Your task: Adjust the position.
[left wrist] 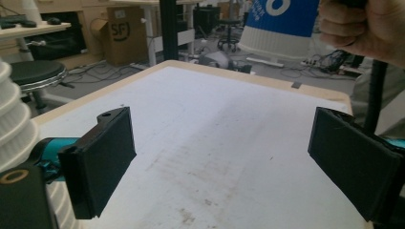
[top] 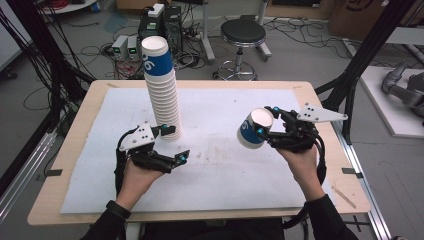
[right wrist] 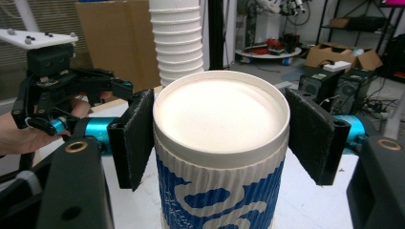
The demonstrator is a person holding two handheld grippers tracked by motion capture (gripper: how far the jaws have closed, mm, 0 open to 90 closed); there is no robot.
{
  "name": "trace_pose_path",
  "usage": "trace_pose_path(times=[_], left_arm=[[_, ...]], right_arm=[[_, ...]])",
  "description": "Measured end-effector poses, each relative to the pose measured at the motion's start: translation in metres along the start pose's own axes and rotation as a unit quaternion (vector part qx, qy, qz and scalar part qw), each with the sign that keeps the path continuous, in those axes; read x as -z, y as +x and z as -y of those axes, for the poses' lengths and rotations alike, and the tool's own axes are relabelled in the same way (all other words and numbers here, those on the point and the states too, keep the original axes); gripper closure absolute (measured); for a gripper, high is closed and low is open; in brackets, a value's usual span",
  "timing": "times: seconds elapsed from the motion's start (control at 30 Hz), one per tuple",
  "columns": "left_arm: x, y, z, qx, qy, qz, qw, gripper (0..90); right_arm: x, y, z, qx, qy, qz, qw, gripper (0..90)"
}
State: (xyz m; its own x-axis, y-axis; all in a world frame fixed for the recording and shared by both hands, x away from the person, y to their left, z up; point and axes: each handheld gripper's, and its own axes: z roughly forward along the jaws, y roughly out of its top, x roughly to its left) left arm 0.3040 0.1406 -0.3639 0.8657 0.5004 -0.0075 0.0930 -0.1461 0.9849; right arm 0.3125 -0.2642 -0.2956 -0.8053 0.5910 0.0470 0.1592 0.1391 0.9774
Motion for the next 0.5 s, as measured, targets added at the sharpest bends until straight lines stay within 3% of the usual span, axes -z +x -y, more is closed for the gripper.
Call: trace_pose_path(times=[0.2,0.3,0.33,0.37,0.5], left_arm=[[-0.006,-0.003,-0.006,0.002,-0.001,0.019,0.9998,8.6],[-0.013,-0.006,-0.01,0.009,0.001,0.041,0.9991,8.6],[-0.019,-0.008,-0.012,0.009,0.007,0.057,0.9983,8.6],[-0.019,-0.008,-0.012,0.009,0.007,0.057,0.9983,8.6],[-0.031,-0.015,-0.016,0.01,0.013,0.092,0.9956,8.6]], right_arm=[[-0.002,0.001,-0.002,0.003,0.007,-0.023,0.9997,30.2],[-0.002,0.002,-0.002,0.004,0.011,-0.034,0.9994,30.2],[-0.003,0.003,-0.003,0.005,0.012,-0.043,0.999,30.2],[-0.003,0.003,-0.003,0.005,0.012,-0.043,0.999,30.2],[-0.003,0.003,-0.003,-0.002,0.011,-0.065,0.9978,30.2]])
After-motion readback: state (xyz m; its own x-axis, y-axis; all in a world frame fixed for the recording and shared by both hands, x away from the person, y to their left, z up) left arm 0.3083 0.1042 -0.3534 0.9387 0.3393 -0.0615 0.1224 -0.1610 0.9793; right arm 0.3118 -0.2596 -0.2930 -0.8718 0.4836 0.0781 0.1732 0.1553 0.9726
